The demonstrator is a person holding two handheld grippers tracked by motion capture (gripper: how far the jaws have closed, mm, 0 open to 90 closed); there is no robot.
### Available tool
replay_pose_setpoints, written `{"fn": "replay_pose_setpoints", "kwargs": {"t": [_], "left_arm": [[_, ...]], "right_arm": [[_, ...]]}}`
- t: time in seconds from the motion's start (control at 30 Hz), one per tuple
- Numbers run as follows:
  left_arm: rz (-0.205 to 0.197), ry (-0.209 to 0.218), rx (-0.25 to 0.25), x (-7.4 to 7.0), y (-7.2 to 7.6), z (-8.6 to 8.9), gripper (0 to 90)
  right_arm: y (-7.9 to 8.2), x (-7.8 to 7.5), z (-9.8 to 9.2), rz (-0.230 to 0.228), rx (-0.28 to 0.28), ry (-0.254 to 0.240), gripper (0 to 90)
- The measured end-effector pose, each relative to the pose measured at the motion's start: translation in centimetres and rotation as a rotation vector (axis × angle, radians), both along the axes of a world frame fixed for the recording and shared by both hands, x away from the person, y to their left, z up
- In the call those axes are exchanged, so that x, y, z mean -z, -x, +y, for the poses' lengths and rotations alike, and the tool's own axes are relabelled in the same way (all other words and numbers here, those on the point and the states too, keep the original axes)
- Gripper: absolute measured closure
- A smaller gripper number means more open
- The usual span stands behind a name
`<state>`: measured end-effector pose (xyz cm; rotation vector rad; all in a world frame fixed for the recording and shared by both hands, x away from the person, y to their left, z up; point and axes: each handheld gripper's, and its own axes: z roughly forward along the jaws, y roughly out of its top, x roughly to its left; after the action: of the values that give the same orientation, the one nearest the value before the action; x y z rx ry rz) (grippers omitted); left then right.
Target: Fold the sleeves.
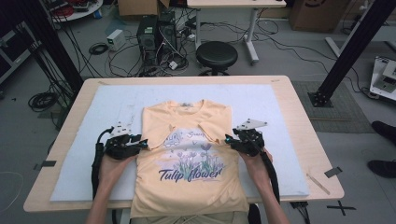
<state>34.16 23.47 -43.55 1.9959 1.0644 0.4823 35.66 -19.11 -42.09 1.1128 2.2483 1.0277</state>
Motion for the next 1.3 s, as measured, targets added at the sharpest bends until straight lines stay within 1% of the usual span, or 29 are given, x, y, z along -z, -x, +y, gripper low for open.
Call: {"fn": "replay_pose_setpoints", "kwargs": {"t": [0.03, 0.07, 0.1, 0.13, 0.27, 0.3, 0.37, 0.4, 0.43, 0.47, 0.5, 0.53, 0.6, 0.63, 0.67, 0.7, 0.73, 0.77, 0.8, 0.87, 0.9, 0.93, 0.97, 1.0, 1.03, 1.1, 1.17, 1.23, 1.3], "left_arm": [[0.023, -0.021, 0.009, 0.6, -0.1, -0.2, 59.2], [0.023, -0.021, 0.009, 0.6, -0.1, -0.2, 58.6], [0.047, -0.041, 0.027, 1.0, -0.3, -0.3, 57.4], [0.047, -0.041, 0.027, 1.0, -0.3, -0.3, 57.0], [0.034, -0.047, 0.031, 1.1, -0.2, -0.6, 56.0], [0.027, -0.049, 0.034, 1.2, -0.1, -0.6, 55.8], [0.019, -0.048, 0.035, 1.3, 0.0, -0.6, 54.9], [0.007, -0.035, 0.033, 1.4, 0.1, -0.5, 54.9], [-0.001, -0.021, 0.034, 1.5, 0.1, -0.4, 54.2], [-0.001, -0.021, 0.034, 1.5, 0.1, -0.4, 53.1], [-0.005, -0.032, 0.032, 1.5, 0.2, -0.5, 52.5], [-0.005, -0.032, 0.032, 1.5, 0.2, -0.5, 51.9], [-0.012, -0.049, 0.024, 1.5, 0.2, -0.7, 50.3], [-0.026, -0.063, 0.008, 1.3, 0.2, -0.7, 45.8], [-0.026, -0.063, 0.008, 1.3, 0.2, -0.7, 42.4], [-0.063, -0.045, 0.001, 0.9, 0.4, -0.7, 39.2], [-0.063, -0.045, 0.001, 0.9, 0.4, -0.7, 36.4], [-0.083, -0.014, 0.005, 0.2, 0.6, -0.6, 35.7], [-0.083, -0.014, 0.005, 0.2, 0.6, -0.6, 35.7], [-0.075, 0.009, 0.007, -0.6, 0.7, -0.5, 35.7], [-0.071, 0.002, 0.019, -1.5, 0.7, -0.3, 36.5], [-0.071, 0.002, 0.019, -1.5, 0.7, -0.3, 38.3], [-0.064, 0.001, 0.028, -2.4, 0.7, -0.1, 38.7], [-0.064, 0.001, 0.028, -2.4, 0.7, -0.1, 39.1], [-0.043, -0.006, 0.045, -3.2, 0.4, 0.2, 39.4], [-0.041, -0.005, 0.045, -3.5, 0.3, 0.3, 39.4], [-0.025, -0.02, 0.045, -4.5, -0.1, 0.5, 39.0], [-0.025, -0.031, 0.043, -4.7, -0.3, 0.5, 38.0], [-0.011, -0.041, 0.04, -5.4, -0.8, 0.6, 34.6]], "right_arm": [[-0.4, 0.5, 0.5, 0.022, -0.019, 0.018, 58.4], [-0.4, 0.5, 0.5, 0.022, -0.019, 0.018, 58.4], [-0.4, 0.9, 0.8, 0.043, -0.025, 0.058, 57.7], [-0.4, 1.1, 0.9, 0.053, -0.031, 0.066, 57.7], [-0.3, 1.5, 0.9, 0.072, -0.036, 0.081, 57.7], [-0.3, 2.0, 1.0, 0.089, -0.04, 0.097, 57.4], [-0.1, 2.3, 1.0, 0.07, -0.035, 0.088, 56.3], [-0.1, 2.3, 1.0, 0.07, -0.035, 0.088, 56.3], [-0.1, 2.3, 0.8, 0.065, -0.026, 0.087, 50.0], [-0.1, 2.3, 0.8, 0.065, -0.026, 0.087, 50.0], [-0.3, 2.4, 0.5, 0.075, -0.009, 0.06, 43.3], [-0.3, 2.4, 0.5, 0.075, -0.009, 0.06, 43.3], [-0.4, 2.1, 0.0, 0.083, -0.003, 0.014, 36.4], [-0.3, 1.6, -0.5, 0.056, 0.005, -0.035, 31.4], [-0.3, 1.6, -0.5, 0.056, 0.005, -0.035, 31.4], [0.0, 1.0, -1.0, 0.019, 0.008, -0.074, 30.6], [0.2, 0.7, -1.2, 0.003, 0.012, -0.089, 29.9], [0.3, 0.4, -1.4, -0.013, 0.012, -0.096, 29.4], [0.3, 0.4, -1.4, -0.013, 0.012, -0.096, 29.4], [0.3, 0.0, -1.8, -0.021, 0.002, -0.111, 27.7], [0.3, -0.2, -2.2, -0.008, -0.001, -0.129, 25.7], [0.3, -0.2, -2.2, -0.008, -0.001, -0.129, 25.7], [0.3, -0.3, -2.5, -0.009, 0.0, -0.135, 25.7], [0.3, -0.3, -2.5, -0.009, 0.0, -0.135, 25.7], [0.3, -0.5, -2.8, -0.016, 0.006, -0.137, 25.7], [0.3, -0.5, -3.0, -0.017, 0.007, -0.143, 25.6], [0.2, -0.8, -3.6, -0.013, 0.015, -0.149, 24.4], [0.2, -0.8, -3.8, -0.018, 0.018, -0.149, 23.8], [0.1, -0.9, -4.5, -0.014, 0.036, -0.167, 21.7]]}}
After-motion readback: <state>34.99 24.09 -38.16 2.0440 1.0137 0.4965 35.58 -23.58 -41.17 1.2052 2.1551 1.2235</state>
